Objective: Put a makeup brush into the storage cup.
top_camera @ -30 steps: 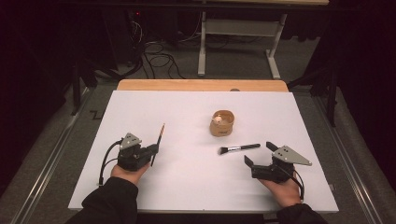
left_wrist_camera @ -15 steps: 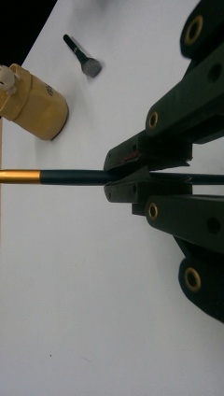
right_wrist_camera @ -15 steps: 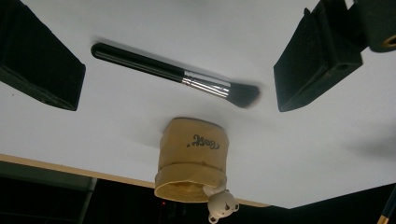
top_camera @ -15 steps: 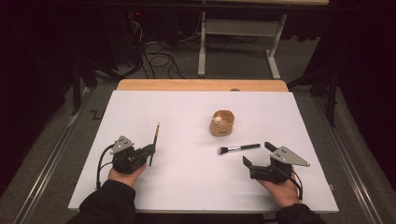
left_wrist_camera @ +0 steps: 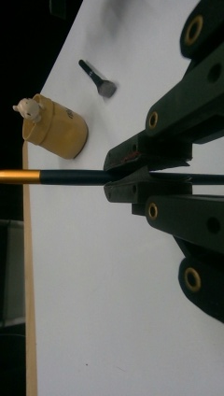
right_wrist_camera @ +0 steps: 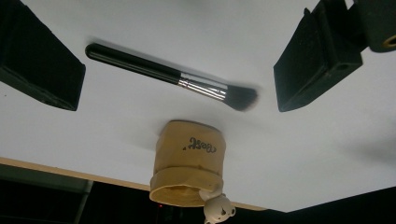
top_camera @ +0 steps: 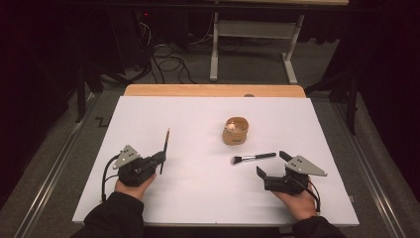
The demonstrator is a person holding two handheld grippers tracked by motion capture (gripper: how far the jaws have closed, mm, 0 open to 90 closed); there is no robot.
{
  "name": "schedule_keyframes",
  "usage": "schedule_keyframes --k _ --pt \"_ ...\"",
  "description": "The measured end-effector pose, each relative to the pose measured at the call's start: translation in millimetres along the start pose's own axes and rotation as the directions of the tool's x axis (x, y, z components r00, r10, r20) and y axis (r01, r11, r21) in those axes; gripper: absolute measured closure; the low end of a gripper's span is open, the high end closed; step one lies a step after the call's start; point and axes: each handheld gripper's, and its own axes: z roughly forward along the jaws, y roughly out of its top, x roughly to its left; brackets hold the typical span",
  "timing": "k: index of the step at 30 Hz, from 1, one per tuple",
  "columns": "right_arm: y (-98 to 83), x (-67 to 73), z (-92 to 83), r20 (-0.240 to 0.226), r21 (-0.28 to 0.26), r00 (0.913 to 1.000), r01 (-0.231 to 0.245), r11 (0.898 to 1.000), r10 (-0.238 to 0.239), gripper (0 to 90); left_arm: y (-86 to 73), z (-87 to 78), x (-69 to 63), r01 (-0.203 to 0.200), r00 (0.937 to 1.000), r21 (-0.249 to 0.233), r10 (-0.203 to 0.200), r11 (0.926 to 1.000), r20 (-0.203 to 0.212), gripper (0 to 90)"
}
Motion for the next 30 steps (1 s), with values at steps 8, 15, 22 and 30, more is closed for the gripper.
schedule_keyframes --k 8,15,22,30 --pt "-0.4 0.1 0.8 -0.001 0.005 1.0000 -0.001 1.000 0.001 2.8 0.3 -3.5 -4.4 -0.037 0.9992 -0.054 0.038 0.9978 0.014 83.6" --pt "-0.4 0.5 0.9 -0.004 0.002 1.0000 0.001 1.000 -0.001 2.9 0.5 -9.1 -7.5 -0.064 0.9971 -0.111 0.068 0.9917 0.032 83.5" --pt "-0.4 1.0 1.1 -0.003 0.004 1.0000 0.005 1.000 -0.005 2.9 -0.3 -11.8 -8.3 -0.078 0.9958 -0.144 0.084 0.9866 0.037 83.5" --pt "-0.4 1.2 1.5 -0.001 0.007 1.0000 0.010 1.000 -0.010 3.1 4.5 -11.8 -10.3 -0.084 0.9947 -0.162 0.092 0.9832 0.046 83.6"
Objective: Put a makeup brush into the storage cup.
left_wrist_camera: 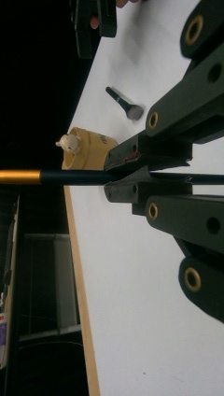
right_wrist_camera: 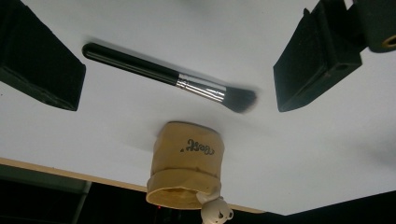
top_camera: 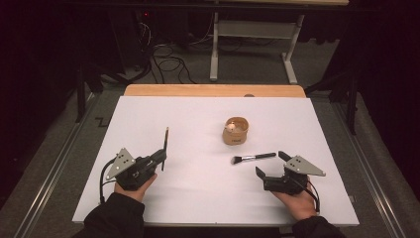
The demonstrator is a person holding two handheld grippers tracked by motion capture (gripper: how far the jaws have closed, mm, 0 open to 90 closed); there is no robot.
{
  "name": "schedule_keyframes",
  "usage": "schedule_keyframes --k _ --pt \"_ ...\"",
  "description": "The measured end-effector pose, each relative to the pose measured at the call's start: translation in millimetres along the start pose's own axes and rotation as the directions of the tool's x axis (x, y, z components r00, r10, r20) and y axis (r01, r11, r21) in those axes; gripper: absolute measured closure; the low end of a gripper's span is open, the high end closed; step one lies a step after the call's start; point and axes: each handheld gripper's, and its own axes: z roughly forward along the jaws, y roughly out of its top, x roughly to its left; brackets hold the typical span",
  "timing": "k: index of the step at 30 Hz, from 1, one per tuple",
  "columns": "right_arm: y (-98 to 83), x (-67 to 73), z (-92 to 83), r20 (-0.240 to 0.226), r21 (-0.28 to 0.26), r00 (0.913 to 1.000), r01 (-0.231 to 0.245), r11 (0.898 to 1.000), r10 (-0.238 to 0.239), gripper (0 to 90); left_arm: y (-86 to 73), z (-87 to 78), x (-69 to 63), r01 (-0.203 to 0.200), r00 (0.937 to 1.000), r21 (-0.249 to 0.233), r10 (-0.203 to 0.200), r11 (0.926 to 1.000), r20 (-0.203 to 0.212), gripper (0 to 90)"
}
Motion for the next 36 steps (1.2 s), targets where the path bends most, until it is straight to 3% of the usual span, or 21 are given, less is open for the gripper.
schedule_keyframes --k 18,29,36 --pt "-0.1 0.0 -0.9 0.004 0.000 1.0000 0.001 1.000 -0.001 3.1 25.1 23.6 -20.8 -0.039 0.9966 0.001 0.038 0.9993 0.074 83.6" --pt "-0.1 0.2 -0.8 0.004 -0.001 1.0000 0.005 1.000 -0.005 3.1 28.0 41.0 -33.8 -0.046 0.9931 -0.001 0.046 0.9990 0.108 83.6" --pt "-0.1 1.2 -0.6 0.002 0.000 1.0000 0.007 1.000 -0.007 3.0 27.9 57.5 -49.7 -0.034 0.9874 -0.023 0.037 0.9991 0.154 83.6"
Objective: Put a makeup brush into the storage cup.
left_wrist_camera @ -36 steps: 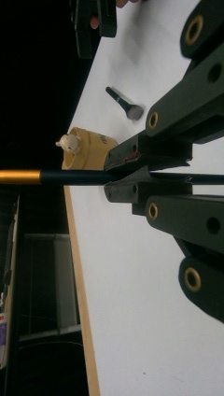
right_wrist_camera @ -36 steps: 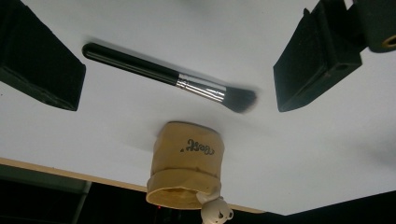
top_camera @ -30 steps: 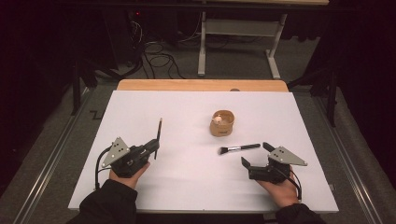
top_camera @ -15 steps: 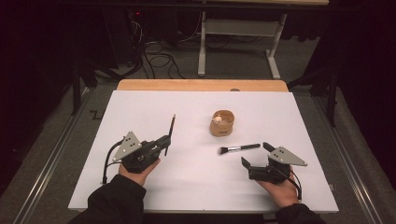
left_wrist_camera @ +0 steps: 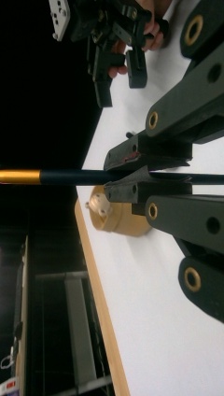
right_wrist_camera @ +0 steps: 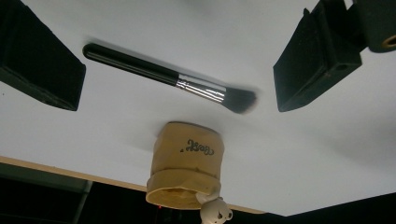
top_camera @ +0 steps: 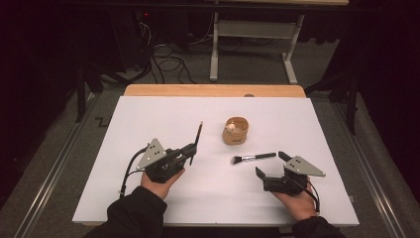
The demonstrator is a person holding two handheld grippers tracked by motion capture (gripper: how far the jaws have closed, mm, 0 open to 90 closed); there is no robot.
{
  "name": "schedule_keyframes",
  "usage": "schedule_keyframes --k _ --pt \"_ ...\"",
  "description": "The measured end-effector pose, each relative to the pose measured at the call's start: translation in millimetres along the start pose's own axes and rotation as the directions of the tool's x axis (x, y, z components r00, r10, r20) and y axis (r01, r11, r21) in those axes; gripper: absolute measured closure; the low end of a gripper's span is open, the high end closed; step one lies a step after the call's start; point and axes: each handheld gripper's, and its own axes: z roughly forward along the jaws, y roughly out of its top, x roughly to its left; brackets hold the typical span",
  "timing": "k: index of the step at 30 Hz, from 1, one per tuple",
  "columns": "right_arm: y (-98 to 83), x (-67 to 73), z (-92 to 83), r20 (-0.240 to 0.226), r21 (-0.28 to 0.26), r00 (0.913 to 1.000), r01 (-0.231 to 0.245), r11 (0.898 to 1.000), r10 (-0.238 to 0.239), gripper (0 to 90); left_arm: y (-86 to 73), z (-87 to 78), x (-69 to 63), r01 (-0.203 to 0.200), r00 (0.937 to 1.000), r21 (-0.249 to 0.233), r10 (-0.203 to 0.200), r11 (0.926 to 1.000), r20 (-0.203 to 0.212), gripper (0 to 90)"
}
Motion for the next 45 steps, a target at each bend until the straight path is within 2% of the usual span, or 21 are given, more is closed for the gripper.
schedule_keyframes --k 5,9,18,20,23,25,31,45 --pt "-0.4 0.0 0.0 -0.001 0.001 1.0000 -0.002 1.000 0.002 3.0 -4.1 9.0 -8.1 -0.001 0.9997 0.007 0.001 1.0000 0.026 83.6" --pt "-0.5 0.3 0.1 -0.003 0.001 1.0000 0.004 1.000 -0.004 3.1 -7.3 10.2 -13.0 -0.003 0.9993 0.003 0.003 1.0000 0.037 83.6" --pt "3.6 4.6 0.7 -0.010 -0.012 0.9999 0.007 1.000 -0.007 3.1 -12.8 7.9 -12.7 0.016 0.9987 -0.011 -0.015 0.9998 0.049 83.6" --pt "7.5 7.0 0.6 -0.019 -0.021 0.9998 -0.002 1.000 0.002 3.2 -13.7 8.1 -11.9 0.017 0.9988 -0.007 -0.017 0.9998 0.047 83.6" --pt "19.5 14.2 0.8 -0.011 -0.047 0.9997 0.023 0.999 -0.023 3.3 -14.6 8.4 -11.4 0.015 0.9989 -0.005 -0.015 0.9999 0.045 83.6" --pt "31.6 20.1 2.1 -0.029 -0.064 0.9994 0.017 0.998 -0.019 3.8 -14.8 8.2 -10.8 0.024 0.9988 -0.010 -0.023 0.9997 0.044 83.6" --pt "52.6 29.2 8.1 -0.061 -0.079 0.9978 0.020 0.997 -0.025 4.1 -14.7 6.5 -9.1 0.033 0.9986 -0.016 -0.032 0.9993 0.042 83.6" --pt "81.4 49.0 30.3 -0.108 -0.092 0.9929 0.041 0.995 -0.051 4.8 -14.1 1.6 -0.5 0.035 0.9994 -0.030 -0.034 0.9990 0.010 83.6"
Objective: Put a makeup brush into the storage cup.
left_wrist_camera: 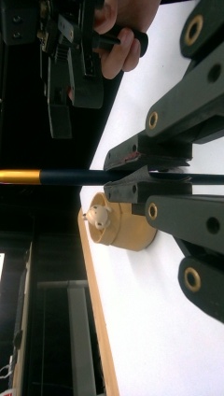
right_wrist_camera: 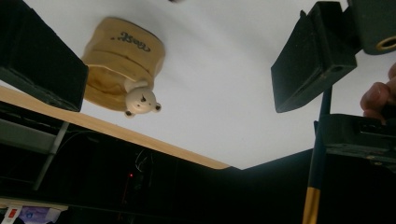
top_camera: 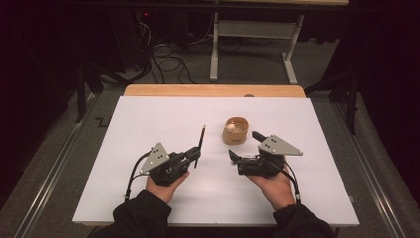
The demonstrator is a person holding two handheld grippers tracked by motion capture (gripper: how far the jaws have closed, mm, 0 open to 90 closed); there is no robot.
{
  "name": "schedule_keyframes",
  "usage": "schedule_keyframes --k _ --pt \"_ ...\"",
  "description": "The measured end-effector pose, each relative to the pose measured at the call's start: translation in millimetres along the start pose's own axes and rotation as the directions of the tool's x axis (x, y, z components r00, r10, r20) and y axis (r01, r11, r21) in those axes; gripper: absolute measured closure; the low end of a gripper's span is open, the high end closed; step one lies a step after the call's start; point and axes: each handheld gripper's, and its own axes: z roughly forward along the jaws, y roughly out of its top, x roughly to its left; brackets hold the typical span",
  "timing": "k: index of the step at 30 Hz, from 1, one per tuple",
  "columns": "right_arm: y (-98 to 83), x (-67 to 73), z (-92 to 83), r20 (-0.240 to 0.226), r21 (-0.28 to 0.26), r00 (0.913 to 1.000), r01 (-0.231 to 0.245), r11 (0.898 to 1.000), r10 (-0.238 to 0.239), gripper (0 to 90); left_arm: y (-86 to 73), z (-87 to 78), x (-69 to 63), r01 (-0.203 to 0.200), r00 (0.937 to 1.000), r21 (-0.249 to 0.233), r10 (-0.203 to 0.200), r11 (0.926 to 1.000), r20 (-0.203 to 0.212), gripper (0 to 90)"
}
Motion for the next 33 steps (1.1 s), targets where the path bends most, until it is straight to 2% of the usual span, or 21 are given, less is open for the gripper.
schedule_keyframes --k 9,17,27,33 --pt "9.3 10.4 14.0 -0.023 -0.011 0.9997 0.003 1.000 -0.003 6.1 -0.7 -2.6 4.9 0.001 0.9999 -0.005 -0.001 1.0000 -0.017 83.6" --pt "4.4 22.8 25.1 -0.064 -0.016 0.9979 -0.002 1.000 0.001 6.9 -3.7 -2.5 3.2 -0.009 0.9998 0.006 0.009 0.9999 -0.017 83.6" --pt "2.3 29.9 20.0 -0.102 -0.028 0.9948 -0.002 1.000 -0.001 8.1 -7.1 -2.3 -5.1 -0.011 0.9999 0.000 0.011 0.9999 -0.010 83.6" --pt "2.1 31.6 16.6 -0.131 -0.041 0.9912 -0.027 0.999 0.021 9.5 -9.5 -0.7 -9.8 -0.014 0.9999 0.001 0.014 0.9999 -0.002 83.6"
